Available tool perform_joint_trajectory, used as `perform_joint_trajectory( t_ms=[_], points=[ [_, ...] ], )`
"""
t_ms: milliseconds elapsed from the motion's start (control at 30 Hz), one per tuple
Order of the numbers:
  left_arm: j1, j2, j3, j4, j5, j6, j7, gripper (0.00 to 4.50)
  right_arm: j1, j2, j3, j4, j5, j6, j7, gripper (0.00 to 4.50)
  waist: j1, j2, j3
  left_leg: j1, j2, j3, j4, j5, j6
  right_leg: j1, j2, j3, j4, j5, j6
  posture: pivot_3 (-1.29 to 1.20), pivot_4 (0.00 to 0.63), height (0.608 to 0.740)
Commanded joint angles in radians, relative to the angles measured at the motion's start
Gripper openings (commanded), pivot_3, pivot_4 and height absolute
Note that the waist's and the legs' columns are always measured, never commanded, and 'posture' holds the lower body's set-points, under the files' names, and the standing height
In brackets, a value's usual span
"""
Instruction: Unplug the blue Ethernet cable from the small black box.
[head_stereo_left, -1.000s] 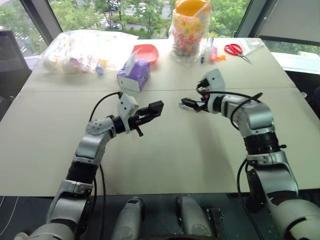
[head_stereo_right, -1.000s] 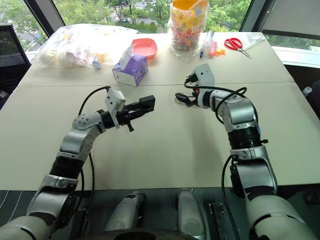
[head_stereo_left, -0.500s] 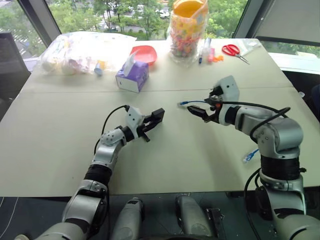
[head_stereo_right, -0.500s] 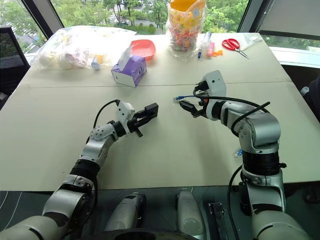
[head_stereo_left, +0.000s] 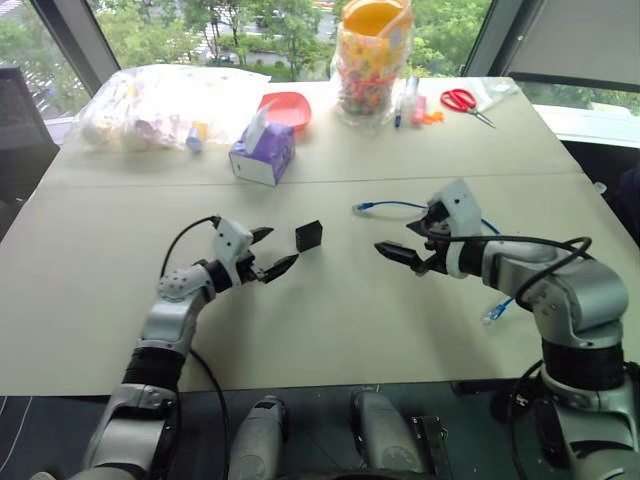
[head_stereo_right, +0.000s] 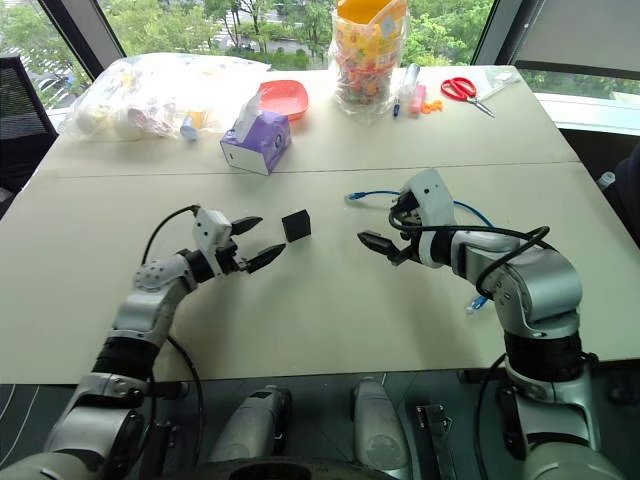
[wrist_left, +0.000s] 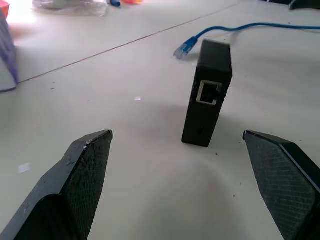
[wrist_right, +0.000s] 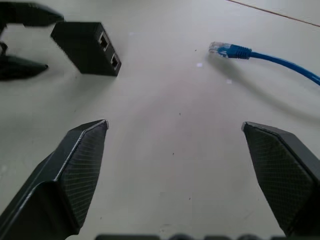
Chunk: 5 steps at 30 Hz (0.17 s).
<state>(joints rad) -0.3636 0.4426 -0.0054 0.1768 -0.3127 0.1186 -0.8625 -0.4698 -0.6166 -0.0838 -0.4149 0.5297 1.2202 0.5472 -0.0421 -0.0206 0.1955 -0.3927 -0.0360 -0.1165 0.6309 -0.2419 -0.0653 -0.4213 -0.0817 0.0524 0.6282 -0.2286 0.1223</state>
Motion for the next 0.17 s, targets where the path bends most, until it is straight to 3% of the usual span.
perform_joint_trajectory(
  t_ms=[33,167],
  points=[
    [0.011,0.058,0.042,-0.166,-0.078,0.113,-0.028,4.44,-0.002,-0.043,-0.013,-0.053,0.033,-0.027,0.044,4.5,0.001,0.0,0.0,0.0,0.0,0.0,0.0,0.0,0.0,0.0,0.0,0.0,0.0,0.0,0.0,0.0,0.15,0.74],
    [0.042,0.142,0.059,-0.289,-0.129,0.2,-0.072,4.44,-0.003,-0.1,-0.009,-0.054,0.051,-0.06,0.104,4.5,0.001,0.0,0.0,0.0,0.0,0.0,0.0,0.0,0.0,0.001,0.0,0.0,-0.001,0.0,0.0,0.0,0.15,0.74]
  ],
)
